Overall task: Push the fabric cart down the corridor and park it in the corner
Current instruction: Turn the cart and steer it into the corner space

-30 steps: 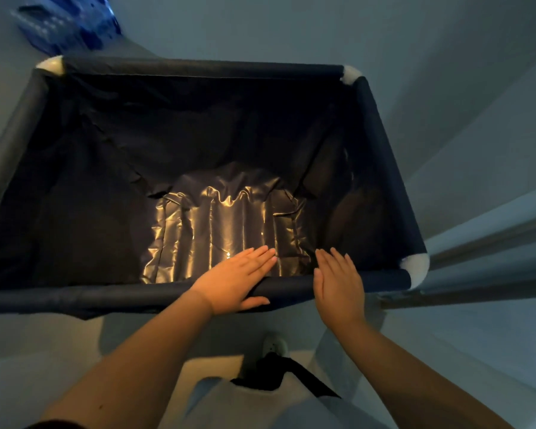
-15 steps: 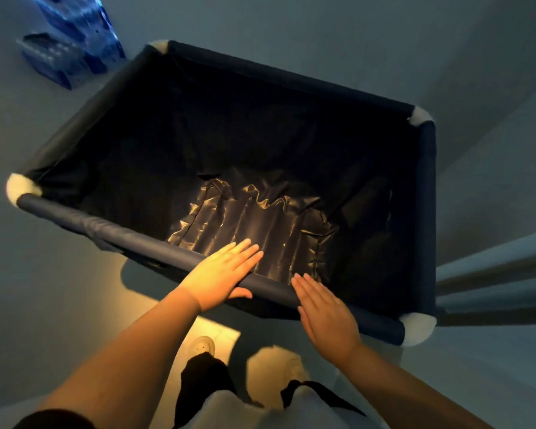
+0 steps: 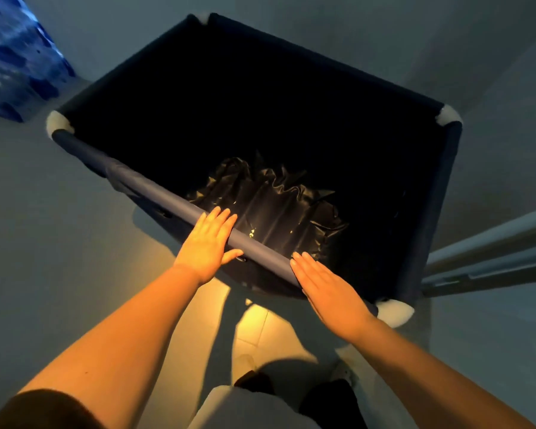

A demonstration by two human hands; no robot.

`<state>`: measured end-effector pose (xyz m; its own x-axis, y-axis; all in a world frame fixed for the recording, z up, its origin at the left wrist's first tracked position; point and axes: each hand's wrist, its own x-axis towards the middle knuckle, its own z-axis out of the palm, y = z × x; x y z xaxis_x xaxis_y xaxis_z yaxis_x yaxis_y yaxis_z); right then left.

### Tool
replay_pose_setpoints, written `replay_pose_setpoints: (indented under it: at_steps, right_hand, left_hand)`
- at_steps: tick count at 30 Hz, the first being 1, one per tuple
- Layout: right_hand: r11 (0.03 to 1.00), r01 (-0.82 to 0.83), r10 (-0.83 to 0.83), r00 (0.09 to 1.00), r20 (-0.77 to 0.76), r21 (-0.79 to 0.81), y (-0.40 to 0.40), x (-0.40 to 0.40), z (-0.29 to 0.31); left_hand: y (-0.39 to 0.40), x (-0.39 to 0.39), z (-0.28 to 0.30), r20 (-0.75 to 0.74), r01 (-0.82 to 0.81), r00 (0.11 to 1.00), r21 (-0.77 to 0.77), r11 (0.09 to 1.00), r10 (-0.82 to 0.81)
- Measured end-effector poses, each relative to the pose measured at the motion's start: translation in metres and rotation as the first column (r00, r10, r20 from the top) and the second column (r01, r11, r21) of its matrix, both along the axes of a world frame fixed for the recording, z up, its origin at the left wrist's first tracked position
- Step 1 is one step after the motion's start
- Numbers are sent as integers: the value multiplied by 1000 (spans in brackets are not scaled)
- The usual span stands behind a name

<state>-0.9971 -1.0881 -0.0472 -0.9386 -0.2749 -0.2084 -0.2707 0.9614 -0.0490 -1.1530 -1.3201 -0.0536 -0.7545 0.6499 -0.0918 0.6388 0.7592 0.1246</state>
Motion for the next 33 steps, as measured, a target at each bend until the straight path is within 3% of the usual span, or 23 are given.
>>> replay_pose_setpoints:
  at_steps: [7,15,20,33]
  right_hand:
    - [982,73,-67,997,39,-176,-47,-51,-11]
    - [957,110,-124,992,-37,-268,-88,-108,-11]
    - [934,126,-137,991,-9,-333,-101,-131,-8]
    - [939,120,-126,992,1,-323,-114,-152,0]
  left_hand:
    - [-15,-55,-1,-4,-53,999,-26,998,53]
    - [-29,-104,0,-3,-53,999,-50,997,52]
    - [-37,-131,3,-34,-41,999,-112,993,37]
    - [-48,-147,7,-45,-55,998,-170,984,48]
